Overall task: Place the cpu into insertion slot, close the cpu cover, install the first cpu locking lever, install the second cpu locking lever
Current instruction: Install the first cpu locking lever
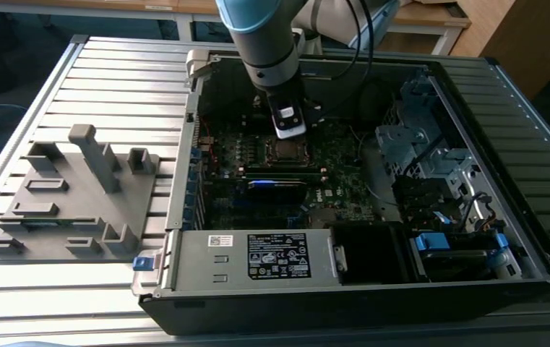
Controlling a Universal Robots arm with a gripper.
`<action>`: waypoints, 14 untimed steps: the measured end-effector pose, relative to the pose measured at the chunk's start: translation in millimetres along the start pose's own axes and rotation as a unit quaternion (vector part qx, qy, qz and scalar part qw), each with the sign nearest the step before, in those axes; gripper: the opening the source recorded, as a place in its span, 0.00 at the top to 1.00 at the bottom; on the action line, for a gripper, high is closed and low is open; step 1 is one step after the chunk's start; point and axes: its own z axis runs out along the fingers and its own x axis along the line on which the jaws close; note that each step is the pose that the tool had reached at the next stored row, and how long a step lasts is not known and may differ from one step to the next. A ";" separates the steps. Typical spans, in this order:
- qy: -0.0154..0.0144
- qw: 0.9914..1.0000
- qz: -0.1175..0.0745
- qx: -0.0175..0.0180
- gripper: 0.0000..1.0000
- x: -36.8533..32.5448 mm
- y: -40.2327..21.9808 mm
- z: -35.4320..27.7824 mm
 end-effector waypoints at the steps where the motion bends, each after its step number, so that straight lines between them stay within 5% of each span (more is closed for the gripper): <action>1: 0.000 1.000 0.000 0.000 0.89 0.2 0.5 0.1; 14: 0.001 1.000 0.001 -0.002 0.89 2.6 4.4 1.0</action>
